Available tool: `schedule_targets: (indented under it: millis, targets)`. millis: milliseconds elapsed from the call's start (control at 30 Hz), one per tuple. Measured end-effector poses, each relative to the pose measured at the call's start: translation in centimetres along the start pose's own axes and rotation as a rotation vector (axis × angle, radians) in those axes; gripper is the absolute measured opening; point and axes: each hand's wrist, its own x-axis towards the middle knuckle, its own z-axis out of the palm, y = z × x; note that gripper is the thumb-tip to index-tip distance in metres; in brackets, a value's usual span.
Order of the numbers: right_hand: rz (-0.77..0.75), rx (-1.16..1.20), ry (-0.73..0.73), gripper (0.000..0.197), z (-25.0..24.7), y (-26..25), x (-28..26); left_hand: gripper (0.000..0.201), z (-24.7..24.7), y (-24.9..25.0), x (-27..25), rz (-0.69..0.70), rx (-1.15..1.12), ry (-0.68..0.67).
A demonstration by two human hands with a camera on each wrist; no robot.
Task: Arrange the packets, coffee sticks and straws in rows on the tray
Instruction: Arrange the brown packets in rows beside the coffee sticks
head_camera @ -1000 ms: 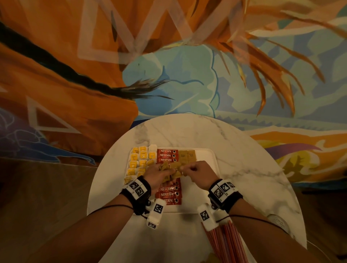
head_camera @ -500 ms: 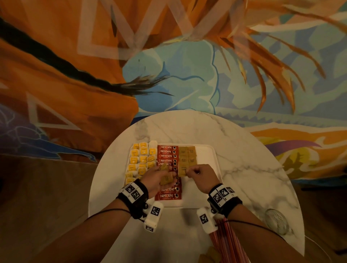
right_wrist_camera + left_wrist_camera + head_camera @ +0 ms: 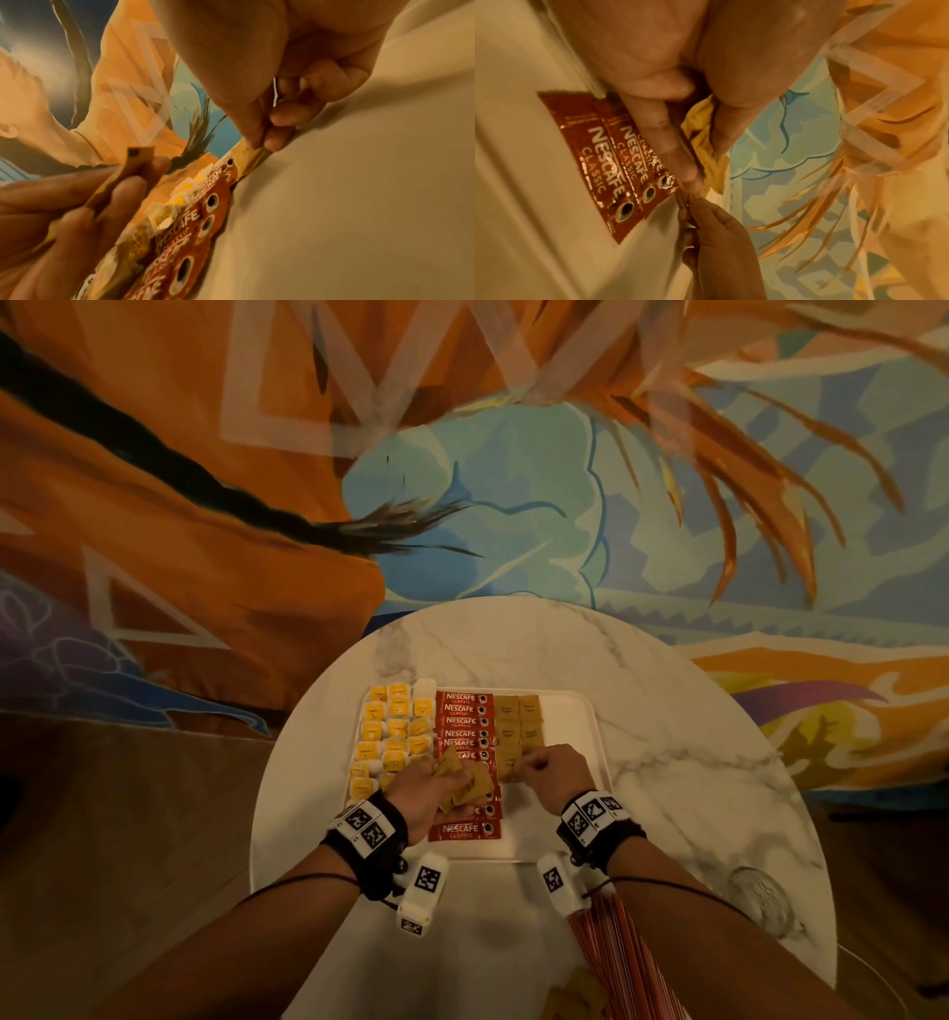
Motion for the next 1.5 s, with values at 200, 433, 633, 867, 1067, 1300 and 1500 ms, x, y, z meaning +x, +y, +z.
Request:
schedule_targets:
  millis: [200, 433, 633, 867, 1067, 1300, 1500]
  targets:
    - [0.064, -0.097, 0.022, 0.031, 0.2, 0.0, 0.3, 0.023, 0.1, -0.1, 0.3, 0.036, 0.033, 0.018]
    - [-0.008, -0.018, 0.018, 0.029, -0.5, -1.1, -0.4, 0.026, 0.1, -0.2, 0.8, 0.051, 0.084, 0.042]
    - [-0.182, 0.321, -0.199, 0.025, -0.5, -1.9, -3.4, 0.048, 0.0, -0.3, 0.6, 0.046, 0.165, 0.008]
    - [-0.089, 0.494, -0.152, 0.012, 0.6, -0.9, -4.5, 0.024, -0.1, -0.9, 0.8, 0.072, 0.165, -0.039]
    - [-0.043, 0.571, -0.135, 0.013, 0.9, -0.2, -5.2, 0.026, 0.0, -1.2, 0.6, 0.041, 0.174, -0.06]
    - [-0.116, 0.49, -0.116, 0.011, 1.4, -0.1, -6.4, 0.028, 0.5, -1.1, 0.6, 0.108, 0.125, -0.054]
    - [-0.118, 0.451, -0.11, 0.009, 0.9, 0.2, -5.9, 0.019, 0.9, -1.2, 0.5, 0.101, 0.087, -0.011]
